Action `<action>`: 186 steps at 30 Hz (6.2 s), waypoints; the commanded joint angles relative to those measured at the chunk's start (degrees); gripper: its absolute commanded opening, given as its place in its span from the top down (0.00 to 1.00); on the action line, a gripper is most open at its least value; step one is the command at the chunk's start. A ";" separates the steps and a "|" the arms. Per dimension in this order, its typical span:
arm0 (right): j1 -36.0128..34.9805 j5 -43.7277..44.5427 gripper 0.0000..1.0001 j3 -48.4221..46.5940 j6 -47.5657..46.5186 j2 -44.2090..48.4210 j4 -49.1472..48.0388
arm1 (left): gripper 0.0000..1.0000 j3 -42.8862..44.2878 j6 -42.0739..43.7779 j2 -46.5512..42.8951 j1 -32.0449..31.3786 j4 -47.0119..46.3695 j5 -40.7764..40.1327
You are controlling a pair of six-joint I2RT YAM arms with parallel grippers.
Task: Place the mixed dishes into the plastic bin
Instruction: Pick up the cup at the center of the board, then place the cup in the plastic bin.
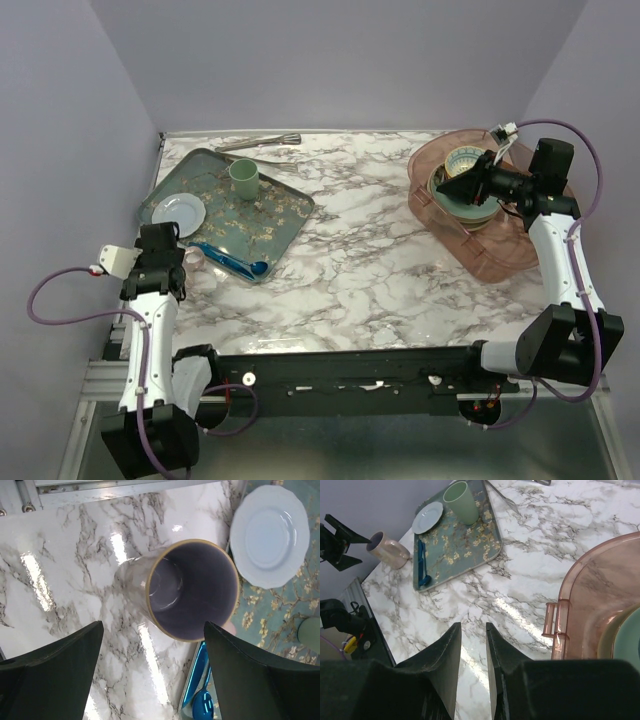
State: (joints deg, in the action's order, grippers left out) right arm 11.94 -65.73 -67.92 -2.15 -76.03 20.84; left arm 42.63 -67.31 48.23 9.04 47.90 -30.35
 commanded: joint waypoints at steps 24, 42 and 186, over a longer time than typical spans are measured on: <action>-0.43 -1.50 0.66 0.95 -0.31 1.76 -0.54 | 0.70 -3.78 3.50 11.89 14.17 -8.44 15.94; -0.43 -1.68 0.66 1.38 -0.66 2.11 -0.62 | 1.00 -1.06 4.19 -6.21 14.52 -2.37 19.79; 17.23 55.62 1.00 0.86 -6.19 3.00 -3.00 | 0.01 0.43 58.78 -10.70 -60.37 -25.75 13.39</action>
State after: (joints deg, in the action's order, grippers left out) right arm 28.86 -11.99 -64.86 -6.35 -71.94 23.18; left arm 43.05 -9.23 38.46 -51.81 23.16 -17.54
